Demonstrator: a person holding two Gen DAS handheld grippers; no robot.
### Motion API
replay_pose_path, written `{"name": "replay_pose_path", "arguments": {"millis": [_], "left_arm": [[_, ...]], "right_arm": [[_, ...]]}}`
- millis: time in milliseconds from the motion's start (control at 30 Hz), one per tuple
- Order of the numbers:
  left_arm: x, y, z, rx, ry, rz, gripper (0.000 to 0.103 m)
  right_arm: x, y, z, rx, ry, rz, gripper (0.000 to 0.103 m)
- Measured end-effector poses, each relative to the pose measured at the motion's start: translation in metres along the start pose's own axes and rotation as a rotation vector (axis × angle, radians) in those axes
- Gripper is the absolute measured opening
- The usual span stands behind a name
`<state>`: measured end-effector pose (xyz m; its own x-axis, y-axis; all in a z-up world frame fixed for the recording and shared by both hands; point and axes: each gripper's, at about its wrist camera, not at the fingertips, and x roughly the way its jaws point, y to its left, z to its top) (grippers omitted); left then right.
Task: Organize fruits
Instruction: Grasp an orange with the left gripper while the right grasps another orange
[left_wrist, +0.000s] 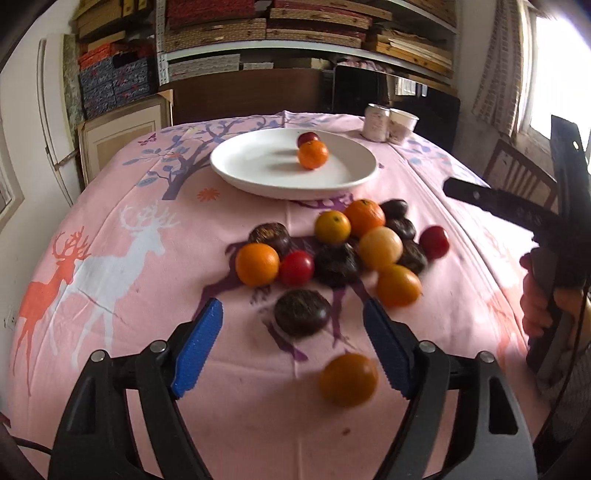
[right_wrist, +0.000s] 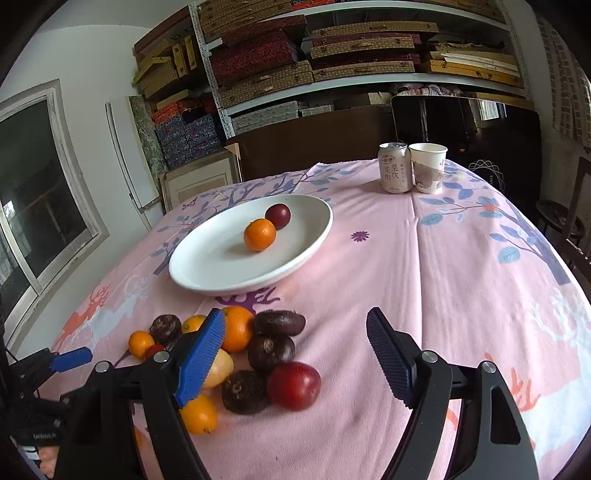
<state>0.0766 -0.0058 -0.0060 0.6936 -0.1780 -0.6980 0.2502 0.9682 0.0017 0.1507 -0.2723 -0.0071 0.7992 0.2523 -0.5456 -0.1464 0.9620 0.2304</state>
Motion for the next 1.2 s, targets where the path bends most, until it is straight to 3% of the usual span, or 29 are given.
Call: {"name": "replay_pose_path", "arguments": {"millis": [133,333,433,567,600,833,1033,1100,1200], "left_arm": [[-0.005,-0.019,-0.021,0.046,0.029,-0.010,0.082],[0.013,-0.016,-0.024,0.001,0.086,-0.022,0.079],[0.018,-0.017,-0.023,-0.003,0.103,-0.038,0.068],[0.026,-0.026,-0.023,0.034,0.137,-0.063,0.040],[0.026,-0.027,-0.023,0.039,0.140,-0.066,0.037],[0.015,-0.021,-0.026,0.005,0.098,-0.074,0.037],[0.011,0.004,-0.021,-0.127,0.054,-0.043,0.037],[0.011,0.008,-0.020,-0.146,0.049,-0.040,0.037],[0.011,0.009,-0.020,-0.146,0.047,-0.042,0.037]], "right_arm": [[-0.011,-0.007,-0.005,0.019,-0.025,-0.005,0.084],[-0.009,-0.008,-0.006,0.035,-0.009,-0.005,0.084],[-0.008,-0.009,-0.006,0.036,-0.005,-0.001,0.084],[-0.007,-0.009,-0.006,0.037,0.004,0.003,0.084],[-0.006,-0.009,-0.007,0.039,0.008,0.002,0.084],[-0.002,-0.012,-0.008,0.052,0.025,-0.001,0.084],[-0.011,0.011,-0.025,-0.017,0.062,0.098,0.084],[-0.011,0.031,-0.036,-0.095,0.103,0.130,0.082],[-0.007,0.056,-0.044,-0.187,0.163,0.173,0.065]]}}
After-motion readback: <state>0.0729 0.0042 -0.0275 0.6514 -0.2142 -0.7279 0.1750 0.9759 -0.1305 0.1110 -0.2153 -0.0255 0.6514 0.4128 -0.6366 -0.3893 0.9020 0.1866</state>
